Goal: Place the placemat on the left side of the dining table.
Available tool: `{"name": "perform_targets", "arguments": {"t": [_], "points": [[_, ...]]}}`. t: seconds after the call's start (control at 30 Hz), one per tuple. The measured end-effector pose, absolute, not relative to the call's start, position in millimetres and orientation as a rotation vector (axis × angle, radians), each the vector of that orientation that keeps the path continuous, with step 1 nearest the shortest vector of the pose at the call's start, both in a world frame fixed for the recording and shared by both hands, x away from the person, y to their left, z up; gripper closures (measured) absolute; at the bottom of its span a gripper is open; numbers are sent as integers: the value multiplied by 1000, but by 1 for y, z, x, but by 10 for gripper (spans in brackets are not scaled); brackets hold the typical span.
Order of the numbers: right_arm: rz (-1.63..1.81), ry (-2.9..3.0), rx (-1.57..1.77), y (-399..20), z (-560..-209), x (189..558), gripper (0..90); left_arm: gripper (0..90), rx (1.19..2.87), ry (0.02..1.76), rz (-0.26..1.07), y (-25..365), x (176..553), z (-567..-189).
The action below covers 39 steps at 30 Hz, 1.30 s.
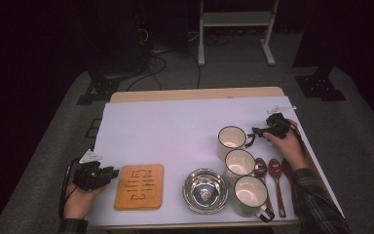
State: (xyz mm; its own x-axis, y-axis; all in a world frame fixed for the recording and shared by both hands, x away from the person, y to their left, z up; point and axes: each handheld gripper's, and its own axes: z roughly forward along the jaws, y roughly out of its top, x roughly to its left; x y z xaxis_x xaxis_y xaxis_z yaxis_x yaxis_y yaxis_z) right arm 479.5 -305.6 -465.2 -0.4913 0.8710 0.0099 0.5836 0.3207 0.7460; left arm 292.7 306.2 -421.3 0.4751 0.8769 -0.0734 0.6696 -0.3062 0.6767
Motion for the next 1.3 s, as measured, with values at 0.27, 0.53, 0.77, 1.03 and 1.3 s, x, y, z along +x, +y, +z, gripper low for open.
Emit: {"name": "perform_targets", "arguments": {"t": [0.27, 0.53, 0.77, 1.03, 1.3], "points": [[991, 2198, 1286, -306, -465, 480, 204, 897, 2074, 1295, 382, 309, 291, -425], [991, 2198, 1284, -306, -465, 480, 204, 897, 2103, 1284, 355, 300, 291, -430], [992, 2197, 1286, -306, -465, 480, 204, 896, 2120, 1272, 344, 295, 291, -432], [992, 2197, 1286, -306, -465, 480, 204, 896, 2118, 1265, 333, 289, 291, -431], [992, 2197, 1287, -306, -465, 480, 204, 895, 2129, 1252, 334, 285, 291, -431]]}}
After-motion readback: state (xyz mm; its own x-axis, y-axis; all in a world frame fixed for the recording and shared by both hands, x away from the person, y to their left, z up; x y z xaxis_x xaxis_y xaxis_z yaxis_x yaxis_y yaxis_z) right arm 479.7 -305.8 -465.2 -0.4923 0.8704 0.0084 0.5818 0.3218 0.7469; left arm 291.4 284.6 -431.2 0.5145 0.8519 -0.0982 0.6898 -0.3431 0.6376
